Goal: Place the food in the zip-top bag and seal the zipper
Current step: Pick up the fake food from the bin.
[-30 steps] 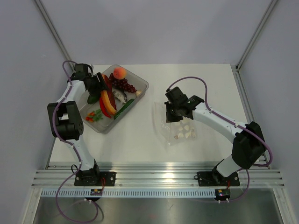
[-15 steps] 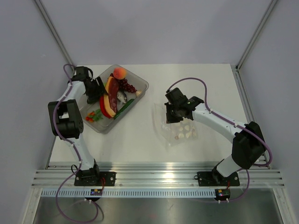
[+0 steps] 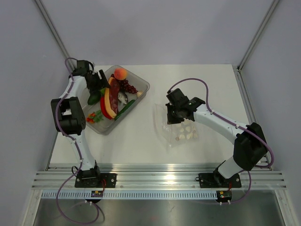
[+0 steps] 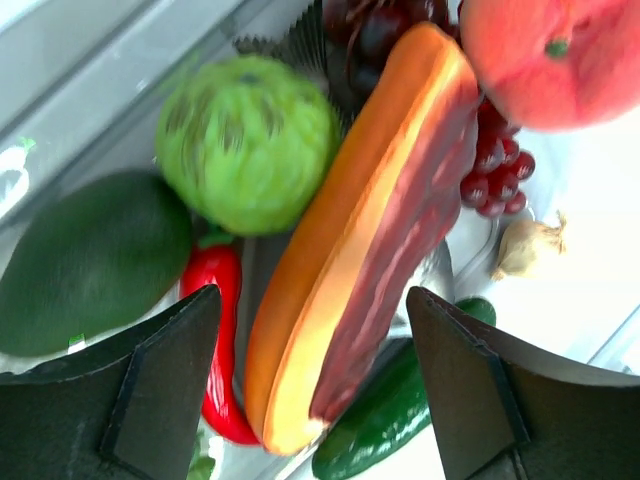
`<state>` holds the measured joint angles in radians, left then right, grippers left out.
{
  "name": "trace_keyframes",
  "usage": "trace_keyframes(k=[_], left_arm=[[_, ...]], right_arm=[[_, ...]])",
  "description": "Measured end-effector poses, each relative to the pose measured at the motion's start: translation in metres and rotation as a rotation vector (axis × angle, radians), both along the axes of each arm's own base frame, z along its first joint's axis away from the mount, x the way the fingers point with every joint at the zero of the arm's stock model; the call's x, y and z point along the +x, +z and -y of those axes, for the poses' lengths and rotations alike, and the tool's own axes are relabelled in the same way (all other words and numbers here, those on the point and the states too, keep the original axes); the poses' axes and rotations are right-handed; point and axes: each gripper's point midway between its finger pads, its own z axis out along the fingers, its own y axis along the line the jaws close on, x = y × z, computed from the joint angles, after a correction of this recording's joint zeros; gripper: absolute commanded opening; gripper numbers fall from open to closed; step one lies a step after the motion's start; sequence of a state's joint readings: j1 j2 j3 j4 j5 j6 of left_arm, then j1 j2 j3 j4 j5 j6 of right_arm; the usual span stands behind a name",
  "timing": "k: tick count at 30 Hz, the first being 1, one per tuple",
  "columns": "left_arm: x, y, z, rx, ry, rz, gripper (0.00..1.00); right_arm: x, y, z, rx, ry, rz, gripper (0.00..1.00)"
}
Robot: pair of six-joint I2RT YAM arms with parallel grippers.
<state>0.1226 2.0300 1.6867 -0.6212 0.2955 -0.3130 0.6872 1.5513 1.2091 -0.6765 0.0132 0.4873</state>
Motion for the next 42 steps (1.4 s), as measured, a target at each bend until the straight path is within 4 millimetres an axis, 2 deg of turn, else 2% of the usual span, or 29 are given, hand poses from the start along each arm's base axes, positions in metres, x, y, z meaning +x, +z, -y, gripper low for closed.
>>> trace_keyframes(k=[5, 8, 9, 12, 13, 15, 16, 19, 26, 30, 33, 38, 42], left_arm=[[-0.001, -0.018, 0.003, -0.022, -0.010, -0.047, 0.78], [-0.002, -0.028, 0.007, -0.047, -0.022, -0.070, 0.72], [-0.002, -0.031, 0.009, -0.057, -0.027, -0.077, 0.62], [-0.004, -0.034, 0.016, -0.095, -0.038, -0.084, 0.49], [-0.003, -0.033, 0.017, -0.105, -0.040, -0.080, 0.40], [-0.003, -0.032, 0.021, -0.124, -0.043, -0.075, 0.31], [-0.003, -0.032, 0.022, -0.131, -0.046, -0.074, 0.20], [-0.006, -0.030, 0.025, -0.150, -0.053, -0.070, 0.00], [-0.020, -0.008, 0.026, -0.141, -0.049, -0.055, 0.00], [-0.035, 0.024, 0.025, -0.115, -0.038, -0.013, 0.00], [-0.043, 0.064, 0.024, -0.091, -0.027, 0.077, 0.00], [-0.053, 0.156, 0.031, -0.085, -0.016, 0.327, 0.00], [-0.066, 0.210, 0.053, -0.142, -0.020, 0.503, 0.00]], right_arm=[[0.000, 0.000, 0.000, 0.000, 0.000, 0.000, 0.00], [-0.001, -0.001, 0.000, -0.002, 0.000, -0.002, 0.00], [-0.001, -0.001, 0.000, -0.002, 0.000, -0.002, 0.00], [-0.001, -0.001, 0.000, -0.001, -0.003, -0.003, 0.00], [-0.001, -0.001, 0.000, 0.000, -0.003, -0.004, 0.00], [-0.001, -0.001, 0.000, 0.000, -0.005, -0.005, 0.00], [-0.001, -0.001, 0.000, 0.001, -0.006, -0.005, 0.00], [-0.001, -0.001, 0.000, 0.004, -0.007, -0.008, 0.00], [-0.004, -0.001, -0.003, 0.022, -0.006, -0.023, 0.00], [-0.004, 0.000, -0.005, 0.035, -0.028, -0.034, 0.00], [-0.004, 0.003, -0.009, 0.066, -0.076, -0.054, 0.00], [0.003, 0.018, -0.028, 0.193, -0.193, -0.083, 0.00], [0.011, 0.031, -0.046, 0.318, -0.274, -0.104, 0.00]])
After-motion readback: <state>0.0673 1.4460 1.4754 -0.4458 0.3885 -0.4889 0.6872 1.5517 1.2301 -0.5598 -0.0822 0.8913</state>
